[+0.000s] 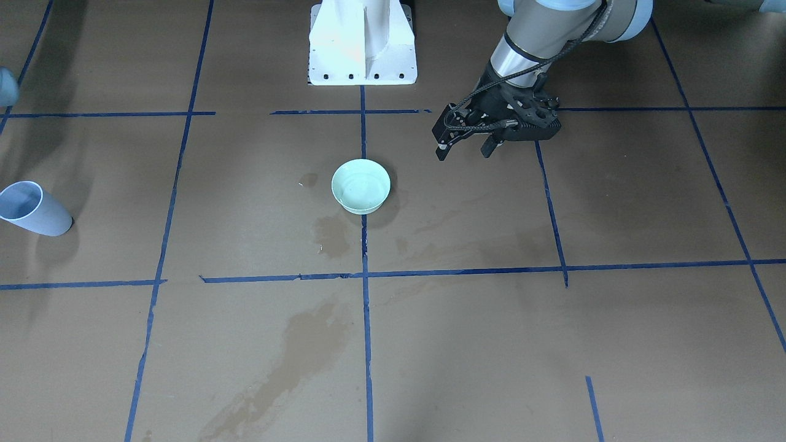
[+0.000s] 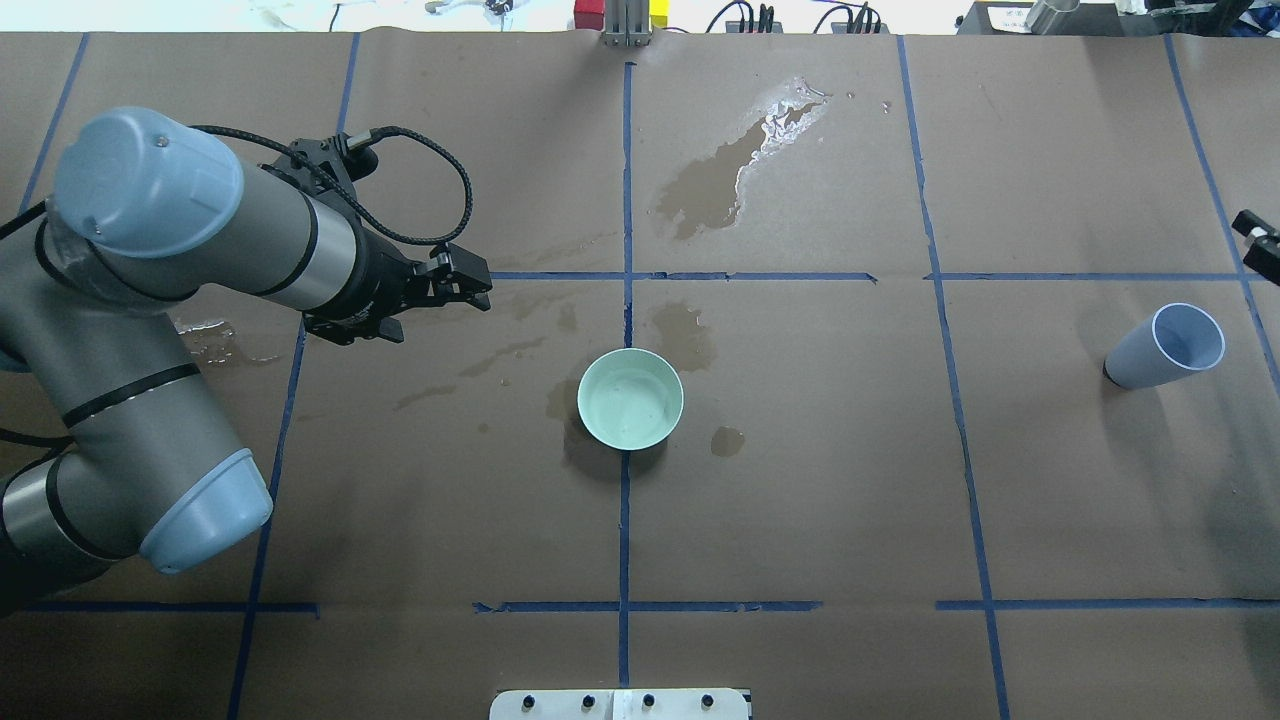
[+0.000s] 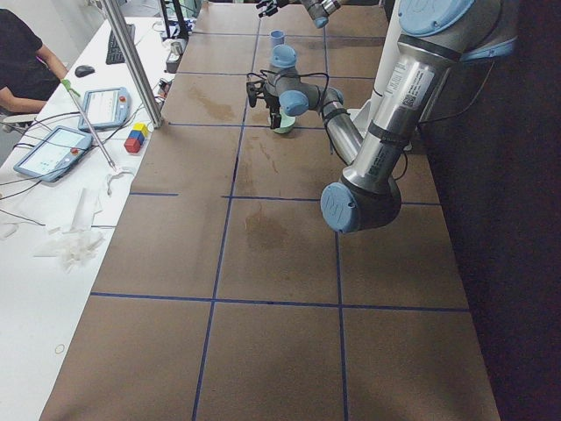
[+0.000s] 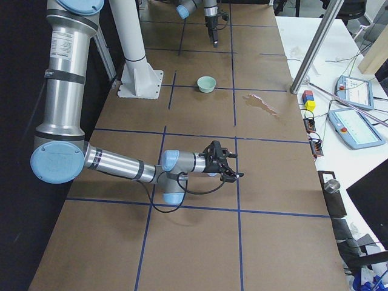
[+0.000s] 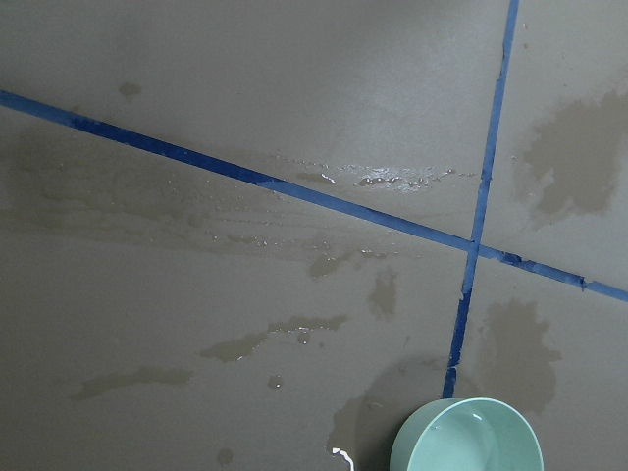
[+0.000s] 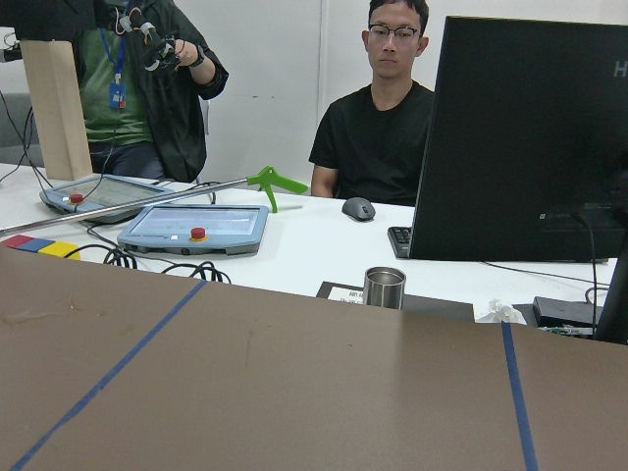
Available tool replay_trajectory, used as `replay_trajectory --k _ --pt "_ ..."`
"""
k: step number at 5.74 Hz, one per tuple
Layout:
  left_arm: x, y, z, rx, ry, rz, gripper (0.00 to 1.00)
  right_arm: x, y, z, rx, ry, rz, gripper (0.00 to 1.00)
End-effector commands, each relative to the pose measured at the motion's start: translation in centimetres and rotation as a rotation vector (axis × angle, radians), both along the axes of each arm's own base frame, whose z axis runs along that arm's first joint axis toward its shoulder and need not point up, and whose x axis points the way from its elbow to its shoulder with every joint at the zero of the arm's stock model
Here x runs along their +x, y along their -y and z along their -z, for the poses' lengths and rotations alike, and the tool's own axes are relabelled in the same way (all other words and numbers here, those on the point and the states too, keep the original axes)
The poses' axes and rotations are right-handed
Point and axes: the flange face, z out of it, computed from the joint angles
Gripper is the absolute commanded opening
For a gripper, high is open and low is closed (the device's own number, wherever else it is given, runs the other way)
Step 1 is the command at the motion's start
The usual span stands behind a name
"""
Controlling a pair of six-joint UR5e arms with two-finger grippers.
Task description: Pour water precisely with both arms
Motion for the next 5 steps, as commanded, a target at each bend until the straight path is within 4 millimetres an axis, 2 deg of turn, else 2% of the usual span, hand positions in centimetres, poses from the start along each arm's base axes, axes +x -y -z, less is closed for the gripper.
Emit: replay_trajectory --k 1,2,4,5 --pt "3.0 -1.4 -0.5 -0.014 0.015 -0.045 1.00 4.0 4.3 1.7 -0.062 -0.028 0.080 1.00" --pt "4.9 -2.6 -0.8 -0.017 0.027 -0.075 1.00 6.8 6.0 2.4 -0.101 -0.057 0.125 1.00" --pt "10.5 -5.0 -0.2 0.020 0.063 -0.091 1.00 11.0 6.4 3.6 -0.254 -0.060 0.241 1.00" --pt "12.8 -5.0 0.7 0.021 0.067 -0.102 1.00 12.3 6.2 3.5 -0.345 -0.036 0.308 1.00"
